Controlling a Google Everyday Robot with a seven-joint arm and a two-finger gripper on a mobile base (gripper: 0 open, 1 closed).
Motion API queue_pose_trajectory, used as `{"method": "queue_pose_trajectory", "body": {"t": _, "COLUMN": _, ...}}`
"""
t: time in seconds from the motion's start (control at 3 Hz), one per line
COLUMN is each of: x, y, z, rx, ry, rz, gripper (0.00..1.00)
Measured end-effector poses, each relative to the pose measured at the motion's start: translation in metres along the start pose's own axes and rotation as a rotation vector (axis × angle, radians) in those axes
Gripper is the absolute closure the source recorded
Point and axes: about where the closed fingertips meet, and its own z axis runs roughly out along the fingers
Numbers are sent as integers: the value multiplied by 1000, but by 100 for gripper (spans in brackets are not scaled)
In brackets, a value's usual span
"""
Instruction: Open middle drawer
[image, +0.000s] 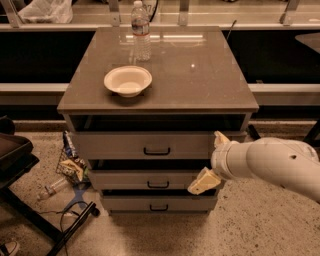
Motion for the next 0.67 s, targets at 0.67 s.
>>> {"method": "queue_pose_trajectory", "body": {"t": 0.67, "x": -1, "y": -4, "z": 7, "rx": 19, "ry": -22, "rz": 6, "gripper": 0}}
